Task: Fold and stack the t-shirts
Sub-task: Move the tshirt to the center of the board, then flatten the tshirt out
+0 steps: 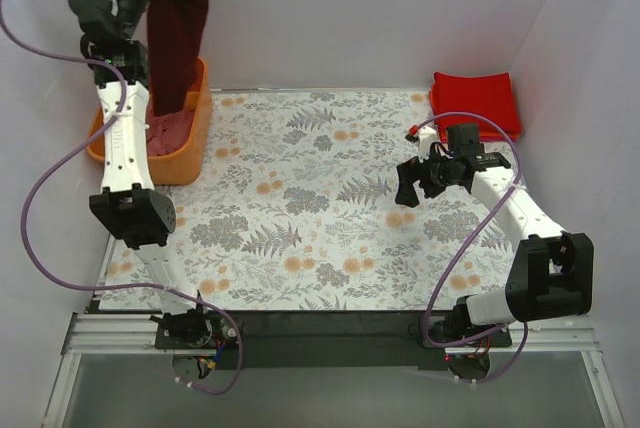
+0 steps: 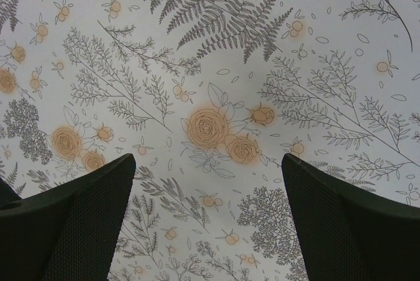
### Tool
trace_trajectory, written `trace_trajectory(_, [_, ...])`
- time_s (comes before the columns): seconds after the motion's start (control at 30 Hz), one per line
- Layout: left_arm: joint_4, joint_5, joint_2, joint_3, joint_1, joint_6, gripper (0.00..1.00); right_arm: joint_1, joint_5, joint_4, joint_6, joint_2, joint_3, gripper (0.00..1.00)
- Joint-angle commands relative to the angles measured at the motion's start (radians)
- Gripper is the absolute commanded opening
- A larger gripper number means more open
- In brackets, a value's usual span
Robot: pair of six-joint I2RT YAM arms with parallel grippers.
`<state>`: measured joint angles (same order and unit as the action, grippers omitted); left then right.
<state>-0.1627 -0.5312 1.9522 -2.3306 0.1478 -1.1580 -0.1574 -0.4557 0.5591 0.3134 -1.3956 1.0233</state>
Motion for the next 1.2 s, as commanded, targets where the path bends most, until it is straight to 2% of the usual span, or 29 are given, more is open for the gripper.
trace_trajectory(0.0, [-0.113,-0.047,-0.113,-0.053,-0.106,-0.103,0.0,0.004,-0.018,0.007,0.001,0.036,0.04,0.98])
trace_trajectory(0.1, [-0.121,-0.093,-0.153,0.006,-0.135,-0.221,0.0,0.016,-0.021,0.007,-0.005,0.046,0.052,0.98])
trace_trajectory(0.2, [-0.149,-0.142,-0.248,0.204,-0.134,-0.287,0.0,0.041,-0.043,0.013,-0.011,0.049,0.067,0.98])
trace_trajectory(0.23, [-0.147,-0.148,-0.28,0.353,-0.134,-0.286,0.04,0.053,-0.046,0.016,-0.01,0.05,0.072,0.98])
trace_trajectory(0.27, [-0.13,-0.154,-0.355,0.431,-0.134,-0.27,0.09,0.064,-0.054,0.018,-0.008,0.052,0.075,0.98])
trace_trajectory(0.3, [-0.115,-0.173,-0.393,0.511,-0.134,-0.252,0.34,0.09,-0.064,0.024,-0.002,0.058,0.08,0.98])
trace_trajectory(0.33, [-0.095,-0.194,-0.432,0.695,-0.134,-0.224,0.52,0.102,-0.069,0.025,0.003,0.06,0.081,0.98])
trace_trajectory(0.37, [-0.04,-0.226,-0.503,0.768,-0.134,-0.191,0.77,0.114,-0.072,0.031,0.009,0.066,0.084,0.98])
trace_trajectory(0.4, [0.009,-0.245,-0.536,0.85,-0.134,-0.154,0.84,0.134,-0.074,0.039,0.018,0.07,0.087,0.98])
trace_trajectory(0.5, [0.19,-0.187,-0.634,1.08,-0.12,-0.031,0.85,0.147,-0.058,0.059,0.062,0.09,0.089,0.98])
trace_trajectory(0.57, [0.227,-0.194,-0.677,1.204,-0.111,0.07,0.86,0.148,-0.057,0.071,0.108,0.093,0.077,0.99])
trace_trajectory(0.67, [0.273,-0.2,-0.681,1.277,-0.114,0.174,0.86,0.147,-0.058,0.081,0.13,0.061,0.075,0.98])
trace_trajectory(0.83, [0.464,-0.277,-0.572,1.234,-0.119,0.398,0.75,0.116,-0.006,0.104,0.154,-0.034,0.121,0.99])
trace_trajectory(0.9, [0.578,-0.27,-0.501,1.2,-0.134,0.508,0.76,0.066,0.047,0.104,0.176,-0.081,0.132,0.99])
trace_trajectory(1.0, [0.669,-0.19,-0.412,1.146,-0.197,0.591,0.8,0.003,0.115,0.084,0.187,-0.155,0.158,0.98])
trace_trajectory(1.17, [0.713,-0.079,-0.284,1.036,-0.278,0.653,0.81,-0.021,0.16,0.041,0.156,-0.282,0.262,0.94])
